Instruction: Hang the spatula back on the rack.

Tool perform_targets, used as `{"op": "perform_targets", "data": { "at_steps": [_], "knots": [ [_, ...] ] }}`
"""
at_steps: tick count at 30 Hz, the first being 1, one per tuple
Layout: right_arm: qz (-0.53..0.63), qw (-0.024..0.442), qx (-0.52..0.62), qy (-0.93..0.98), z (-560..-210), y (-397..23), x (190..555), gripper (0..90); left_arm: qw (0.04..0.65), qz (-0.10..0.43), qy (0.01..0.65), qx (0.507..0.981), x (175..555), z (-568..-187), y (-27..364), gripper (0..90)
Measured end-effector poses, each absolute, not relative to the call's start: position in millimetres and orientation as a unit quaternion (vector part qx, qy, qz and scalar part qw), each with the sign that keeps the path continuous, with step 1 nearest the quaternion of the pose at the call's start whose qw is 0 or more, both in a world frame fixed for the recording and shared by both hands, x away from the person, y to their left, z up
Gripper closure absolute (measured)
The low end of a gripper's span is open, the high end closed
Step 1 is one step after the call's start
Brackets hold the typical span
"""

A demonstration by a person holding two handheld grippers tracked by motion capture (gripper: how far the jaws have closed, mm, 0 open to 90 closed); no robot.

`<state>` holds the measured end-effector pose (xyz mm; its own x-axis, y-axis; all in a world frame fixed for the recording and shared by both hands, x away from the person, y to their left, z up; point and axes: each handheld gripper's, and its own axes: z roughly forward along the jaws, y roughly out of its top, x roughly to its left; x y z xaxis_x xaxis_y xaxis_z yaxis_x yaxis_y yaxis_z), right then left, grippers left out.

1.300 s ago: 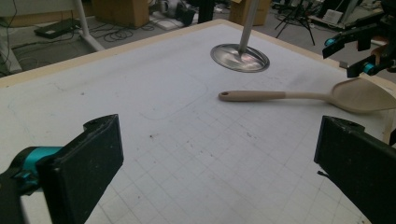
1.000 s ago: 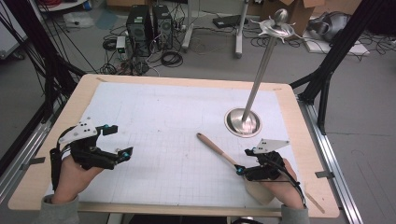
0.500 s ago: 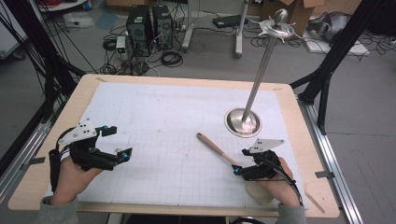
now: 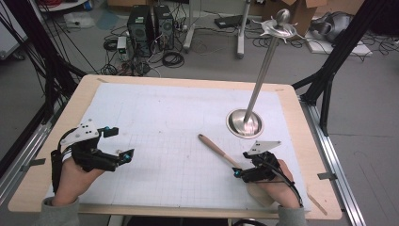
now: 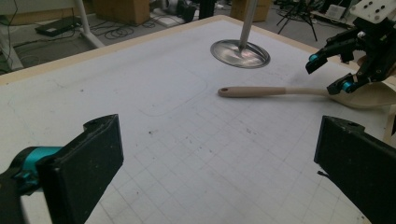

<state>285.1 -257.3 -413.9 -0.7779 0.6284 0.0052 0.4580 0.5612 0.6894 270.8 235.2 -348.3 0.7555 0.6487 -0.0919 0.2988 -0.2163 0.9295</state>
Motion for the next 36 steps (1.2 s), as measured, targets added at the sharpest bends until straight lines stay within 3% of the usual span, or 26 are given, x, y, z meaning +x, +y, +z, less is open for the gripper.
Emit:
{"op": "perform_targets", "data": {
  "at_steps": [13, 27, 36],
  "knots": [
    [0.326, 0.113, 0.321, 0.882, -425, -250, 291, 29.2, 0.543, 0.161, 0.311, 0.764, 271, -349, 235, 1.7],
    [0.305, 0.102, 0.332, 0.887, -428, -249, 292, 47.3, 0.539, 0.159, 0.311, 0.767, 271, -351, 232, 1.7],
    [0.292, 0.105, 0.336, 0.889, -429, -247, 294, 53.5, 0.536, 0.160, 0.311, 0.769, 271, -352, 232, 1.7]
  ]
}}
